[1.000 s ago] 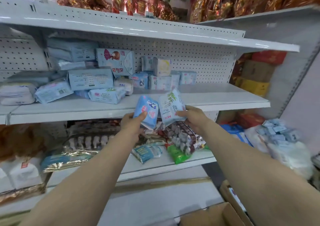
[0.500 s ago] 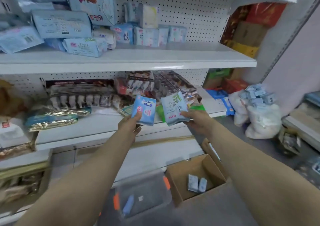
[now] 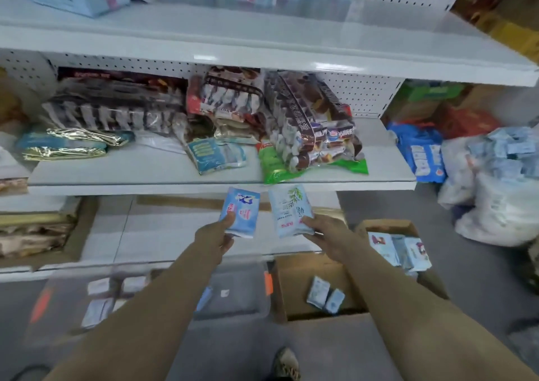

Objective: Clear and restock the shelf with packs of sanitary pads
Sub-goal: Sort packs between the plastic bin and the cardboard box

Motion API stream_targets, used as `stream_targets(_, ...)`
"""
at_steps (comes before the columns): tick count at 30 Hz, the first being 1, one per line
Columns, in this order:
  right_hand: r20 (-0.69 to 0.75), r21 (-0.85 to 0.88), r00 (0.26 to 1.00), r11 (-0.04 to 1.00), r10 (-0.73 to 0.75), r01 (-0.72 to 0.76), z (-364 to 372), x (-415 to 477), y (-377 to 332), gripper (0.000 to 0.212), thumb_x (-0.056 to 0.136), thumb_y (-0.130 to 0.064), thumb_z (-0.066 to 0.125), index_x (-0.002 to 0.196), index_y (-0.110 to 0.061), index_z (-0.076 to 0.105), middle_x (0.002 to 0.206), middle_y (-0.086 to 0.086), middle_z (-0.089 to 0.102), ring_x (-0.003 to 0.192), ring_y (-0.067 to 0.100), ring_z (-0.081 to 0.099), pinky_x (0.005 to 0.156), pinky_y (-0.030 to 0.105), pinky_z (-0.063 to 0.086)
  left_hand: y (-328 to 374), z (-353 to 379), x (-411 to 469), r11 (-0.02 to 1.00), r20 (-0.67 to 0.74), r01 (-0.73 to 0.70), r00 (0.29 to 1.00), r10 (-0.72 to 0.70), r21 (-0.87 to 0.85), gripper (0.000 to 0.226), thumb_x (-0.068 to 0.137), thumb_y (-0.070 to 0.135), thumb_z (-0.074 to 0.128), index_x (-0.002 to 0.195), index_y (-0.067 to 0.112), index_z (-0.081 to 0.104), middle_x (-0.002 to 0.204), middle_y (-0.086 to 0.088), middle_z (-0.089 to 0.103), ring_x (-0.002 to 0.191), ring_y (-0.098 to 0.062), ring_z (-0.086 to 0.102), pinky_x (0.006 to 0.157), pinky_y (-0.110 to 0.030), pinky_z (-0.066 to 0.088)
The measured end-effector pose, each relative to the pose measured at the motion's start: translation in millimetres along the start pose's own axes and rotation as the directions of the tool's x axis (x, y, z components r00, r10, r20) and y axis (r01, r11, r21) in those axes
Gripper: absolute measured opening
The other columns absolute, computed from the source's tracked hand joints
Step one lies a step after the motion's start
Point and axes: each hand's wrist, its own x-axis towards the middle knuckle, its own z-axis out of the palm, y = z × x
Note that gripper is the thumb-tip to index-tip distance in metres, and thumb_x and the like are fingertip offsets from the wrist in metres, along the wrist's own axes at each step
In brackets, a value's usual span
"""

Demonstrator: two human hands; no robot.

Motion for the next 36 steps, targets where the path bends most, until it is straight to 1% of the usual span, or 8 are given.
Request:
stream_targets(5,0.027,-0.096,0.986,0.982,0.167,-0.164,-57.0,50.9,30.4,0.03,0.086,-0.001,0.073,0.115,0.007,0.067,0.108,0.017,0.075,0.096,0.026,0.073,0.076,0.029,0.058,-61.6,24.2,29.4,0.998,-0.069,0.06,0.996,-0.061,-0.016,0.031,0.082,0.035,0.079,0.091,0.01,0.063,0.095,-0.009,0.067,0.076,-0.016,0.059,0.061,-0.024,0.055)
stream_targets(9,-0.005,-0.121,0.959,0.952,0.284,-0.283,-90.4,84.0,64.3,0.028,0.089,-0.005,0.073,0.115,0.001,0.068,0.112,0.014,0.075,0.1,0.021,0.073,0.071,0.024,0.058,-112.0,15.0,56.4,0.992,-0.076,0.119,0.99,-0.122,-0.044,0.066,0.061,0.048,0.085,0.111,0.009,0.068,0.114,-0.01,0.073,0.091,-0.017,0.069,0.072,-0.027,0.053)
stream_targets(14,-0.083,-0.129,0.927,0.919,0.365,-0.373,-110.4,112.9,118.8,0.032,0.086,-0.017,0.078,0.115,-0.009,0.07,0.109,0.005,0.077,0.098,0.013,0.071,0.081,0.025,0.054,-159.9,-0.2,94.5,0.983,-0.189,0.122,0.971,-0.147,-0.139,0.058,0.086,0.021,0.077,0.131,-0.006,0.054,0.124,-0.018,0.067,0.101,-0.026,0.067,0.056,-0.024,0.058)
stream_targets(17,-0.132,-0.084,0.908,0.908,0.398,-0.41,-123.8,133.8,150.7,0.041,0.085,-0.018,0.079,0.122,-0.006,0.067,0.109,0.008,0.076,0.089,0.014,0.074,0.06,0.022,0.056,-183.6,-9.9,123.2,0.982,-0.225,0.137,0.96,-0.164,-0.13,0.052,0.089,0.013,0.073,0.133,-0.006,0.053,0.13,-0.02,0.063,0.093,-0.023,0.067,0.065,-0.027,0.057)
stream_targets(23,-0.206,-0.023,0.89,0.907,0.407,-0.42,-141.6,190.7,205.8,0.027,0.087,-0.008,0.075,0.114,-0.007,0.068,0.111,0.011,0.075,0.105,0.025,0.072,0.098,0.042,0.056,-241.0,-30.3,204.3,0.983,-0.285,0.179,0.941,-0.181,-0.032,0.045,0.087,0.013,0.075,0.124,-0.006,0.057,0.118,-0.02,0.067,0.085,-0.022,0.066,0.06,-0.024,0.06)
stream_targets(28,-0.276,-0.002,0.884,0.92,0.377,-0.393,-148.0,253.1,264.1,0.024,0.089,-0.008,0.073,0.112,-0.008,0.066,0.116,0.008,0.072,0.109,0.024,0.069,0.097,0.042,0.057,-295.8,-49.5,281.5,0.971,-0.302,0.222,0.935,-0.185,0.093,0.032,0.088,0.026,0.076,0.108,0.007,0.061,0.085,-0.005,0.064,0.068,-0.014,0.056,0.056,-0.021,0.054)
stream_targets(34,-0.297,-0.017,0.88,0.919,0.372,-0.394,-164.6,320.5,339.5,0.035,0.093,-0.008,0.068,0.127,-0.003,0.061,0.128,0.014,0.067,0.116,0.027,0.066,0.096,0.036,0.056,-368.0,-81.6,379.4,0.962,-0.346,0.237,0.921,-0.178,0.136,0.038,0.087,0.03,0.076,0.11,0.004,0.06,0.091,-0.008,0.064,0.071,-0.014,0.056,0.067,-0.026,0.052)
stream_targets(36,-0.319,-0.015,0.871,0.917,0.373,-0.398,-170.5,340.9,363.1,0.031,0.095,-0.01,0.066,0.125,-0.005,0.06,0.124,0.011,0.066,0.105,0.019,0.067,0.087,0.028,0.057,-390.0,-92.7,409.7,0.963,-0.345,0.235,0.922,-0.177,0.134,0.049,0.086,0.032,0.077,0.117,-0.002,0.061,0.102,-0.012,0.066,0.073,-0.015,0.058,0.066,-0.025,0.053)
